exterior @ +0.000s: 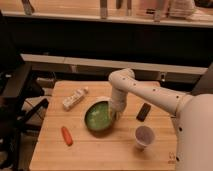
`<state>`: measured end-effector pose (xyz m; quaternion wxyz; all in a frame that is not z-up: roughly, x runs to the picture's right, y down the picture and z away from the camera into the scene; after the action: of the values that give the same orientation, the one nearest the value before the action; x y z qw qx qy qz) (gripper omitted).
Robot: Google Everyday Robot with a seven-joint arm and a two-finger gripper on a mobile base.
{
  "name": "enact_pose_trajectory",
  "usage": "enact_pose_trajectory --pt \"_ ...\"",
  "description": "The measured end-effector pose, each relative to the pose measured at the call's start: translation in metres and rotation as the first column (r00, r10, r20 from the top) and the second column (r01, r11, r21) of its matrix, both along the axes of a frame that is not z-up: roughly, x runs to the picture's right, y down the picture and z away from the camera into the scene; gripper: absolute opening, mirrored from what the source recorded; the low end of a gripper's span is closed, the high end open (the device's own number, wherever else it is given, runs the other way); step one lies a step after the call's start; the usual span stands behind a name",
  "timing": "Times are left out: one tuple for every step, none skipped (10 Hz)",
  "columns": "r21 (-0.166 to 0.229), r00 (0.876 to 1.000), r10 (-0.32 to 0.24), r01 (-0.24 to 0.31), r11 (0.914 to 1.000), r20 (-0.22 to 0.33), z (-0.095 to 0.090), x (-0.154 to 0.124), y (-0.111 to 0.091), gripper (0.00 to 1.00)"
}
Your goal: Drag the ceramic bowl in a circle
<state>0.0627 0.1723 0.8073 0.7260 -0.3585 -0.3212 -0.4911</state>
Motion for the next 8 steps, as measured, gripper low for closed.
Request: enact_pose_trajectory --pt "-0.002 1.0 -0.003 0.003 1.0 -0.002 0.0007 0.0 -0.0007 0.0" --pt "-0.004 1.0 -0.004 0.004 1.0 -0.004 0.001 0.0004 -0.0008 0.0" --pt "-0.006 1.0 -0.006 0.006 1.0 -0.005 0.0009 0.0003 -0.0011 0.0" --pt "-0.008 1.0 -0.006 0.006 0.9999 -0.007 0.001 0.0001 -0.0011 0.0" --pt "-0.01 1.0 -0.003 0.003 0.9999 -0.01 0.0012 0.0009 -0.001 0.0" --pt "-0.012 1.0 0.003 -0.003 0.9999 -0.017 0.0019 0.0021 -0.0015 0.0" --pt "-0.015 1.0 0.006 -0.006 0.9999 -0.02 0.0024 0.0025 -0.0017 0.0" --pt "-0.016 1.0 0.009 -0.009 0.9998 -0.024 0.003 0.0039 -0.0021 0.0"
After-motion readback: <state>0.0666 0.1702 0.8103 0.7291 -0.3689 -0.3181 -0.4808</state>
